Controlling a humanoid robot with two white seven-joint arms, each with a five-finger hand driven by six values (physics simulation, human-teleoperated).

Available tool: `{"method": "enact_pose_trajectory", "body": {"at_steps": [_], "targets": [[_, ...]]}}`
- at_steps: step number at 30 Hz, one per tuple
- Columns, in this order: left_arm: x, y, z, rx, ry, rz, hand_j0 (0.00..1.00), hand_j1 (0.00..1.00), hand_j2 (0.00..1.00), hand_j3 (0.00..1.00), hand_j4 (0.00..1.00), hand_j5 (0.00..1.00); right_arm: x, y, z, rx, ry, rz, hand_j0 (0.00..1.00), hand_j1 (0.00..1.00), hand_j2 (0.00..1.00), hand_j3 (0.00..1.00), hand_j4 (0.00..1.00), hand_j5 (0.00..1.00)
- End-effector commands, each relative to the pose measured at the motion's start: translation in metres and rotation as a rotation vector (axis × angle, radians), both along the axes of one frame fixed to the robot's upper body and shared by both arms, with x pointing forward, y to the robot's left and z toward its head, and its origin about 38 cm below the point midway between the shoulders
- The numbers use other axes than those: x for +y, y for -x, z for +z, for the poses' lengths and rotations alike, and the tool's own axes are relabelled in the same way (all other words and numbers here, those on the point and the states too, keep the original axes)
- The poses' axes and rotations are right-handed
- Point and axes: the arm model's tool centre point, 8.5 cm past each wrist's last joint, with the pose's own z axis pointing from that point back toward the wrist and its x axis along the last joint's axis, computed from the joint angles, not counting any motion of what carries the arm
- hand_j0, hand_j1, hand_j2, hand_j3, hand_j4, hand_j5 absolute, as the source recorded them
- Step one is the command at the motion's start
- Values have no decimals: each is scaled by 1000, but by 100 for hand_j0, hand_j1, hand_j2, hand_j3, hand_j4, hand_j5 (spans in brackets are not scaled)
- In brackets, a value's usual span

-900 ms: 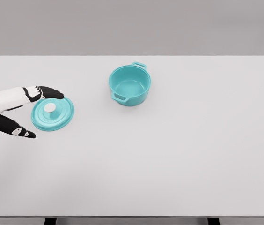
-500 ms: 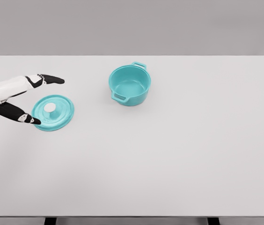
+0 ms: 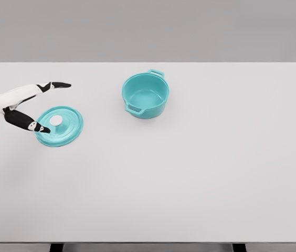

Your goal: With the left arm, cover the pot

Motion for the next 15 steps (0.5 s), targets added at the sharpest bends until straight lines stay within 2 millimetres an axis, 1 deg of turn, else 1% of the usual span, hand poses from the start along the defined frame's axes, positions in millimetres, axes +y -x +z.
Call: {"method": "enact_pose_trajectory", "body": {"at_steps": [1,2,4,5,6,8,9,11,12,15], "targets": [[4,-3,-6,30,10,33,100,100,100,100,100,100,0,0,0,0,0,0,100,100,100,100,100,100],[-2,-2,-13,46,13,23,100,100,100,100,100,100,0,0,0,0,0,0,100,100,100,100,100,100],[-11,-4,-21,55,36,21,100,100,100,100,100,100,0,-1,0,-2,-1,1,100,100,100,100,100,100],[-13,-3,-25,67,33,14,94,94,94,94,94,94,0,0,0,0,0,0,100,100,100,100,100,100],[-15,-2,-31,82,28,11,93,93,93,93,93,93,0,0,0,0,0,0,100,100,100,100,100,100],[-7,-2,-35,92,16,33,85,85,85,85,85,85,0,0,0,0,0,0,100,100,100,100,100,100],[-5,-2,-34,92,9,36,84,84,84,84,84,84,0,0,0,0,0,0,100,100,100,100,100,100],[4,-4,-38,95,-38,55,83,83,83,83,83,83,0,0,0,0,0,0,100,100,100,100,100,100],[5,-7,-37,80,-69,54,83,83,83,83,83,83,0,0,0,0,0,0,100,100,100,100,100,100],[3,-9,-36,76,-65,55,83,83,83,83,83,83,0,0,0,0,0,0,100,100,100,100,100,100]]}}
